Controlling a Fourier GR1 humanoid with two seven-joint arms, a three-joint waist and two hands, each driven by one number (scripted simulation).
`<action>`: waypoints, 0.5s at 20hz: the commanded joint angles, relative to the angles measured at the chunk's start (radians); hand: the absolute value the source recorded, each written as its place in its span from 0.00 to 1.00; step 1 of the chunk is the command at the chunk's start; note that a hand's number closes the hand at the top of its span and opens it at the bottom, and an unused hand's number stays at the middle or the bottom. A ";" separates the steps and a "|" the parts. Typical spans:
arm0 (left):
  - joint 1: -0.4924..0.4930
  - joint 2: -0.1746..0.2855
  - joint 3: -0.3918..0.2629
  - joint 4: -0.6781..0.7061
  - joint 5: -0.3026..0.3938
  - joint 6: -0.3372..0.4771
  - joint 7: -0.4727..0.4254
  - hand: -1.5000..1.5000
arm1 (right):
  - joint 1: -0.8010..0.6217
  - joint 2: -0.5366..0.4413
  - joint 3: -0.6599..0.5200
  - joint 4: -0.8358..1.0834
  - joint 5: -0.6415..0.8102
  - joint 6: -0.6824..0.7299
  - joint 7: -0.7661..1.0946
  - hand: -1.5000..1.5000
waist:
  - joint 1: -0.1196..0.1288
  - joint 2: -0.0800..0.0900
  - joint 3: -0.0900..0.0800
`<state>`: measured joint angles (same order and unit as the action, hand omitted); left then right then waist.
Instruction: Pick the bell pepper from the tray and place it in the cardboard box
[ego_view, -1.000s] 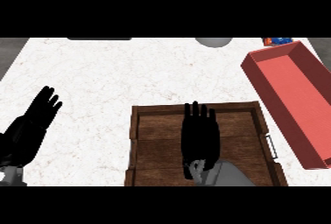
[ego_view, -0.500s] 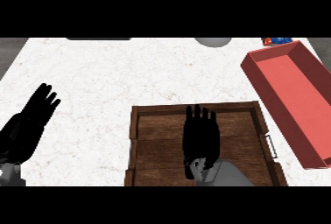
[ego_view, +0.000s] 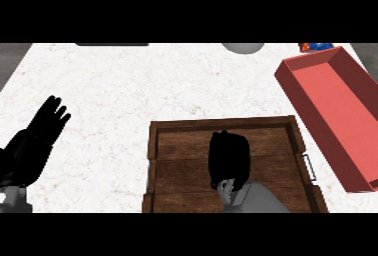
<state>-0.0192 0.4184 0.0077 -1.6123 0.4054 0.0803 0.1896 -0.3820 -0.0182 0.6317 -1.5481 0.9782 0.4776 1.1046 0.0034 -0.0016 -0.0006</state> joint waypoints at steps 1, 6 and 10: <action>-0.013 -0.049 -0.022 -0.010 -0.070 0.037 0.007 0.50 | 0.045 0.014 0.013 -0.047 0.065 0.025 0.059 1.00 | -0.004 0.000 0.001; -0.019 -0.037 0.028 -0.018 -0.033 -0.006 0.045 0.50 | 0.010 -0.041 -0.061 -0.011 0.076 0.026 -0.055 1.00 | -0.003 0.001 0.001; -0.003 -0.049 0.062 0.016 -0.038 -0.050 0.004 0.50 | -0.003 0.017 -0.050 -0.005 0.108 0.064 -0.020 1.00 | -0.002 0.001 0.000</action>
<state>-0.0044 0.3918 0.0551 -1.6250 0.3806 0.0366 0.1984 -0.3718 -0.0225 0.5973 -1.5454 1.0717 0.4921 0.9954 0.0030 -0.0013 -0.0003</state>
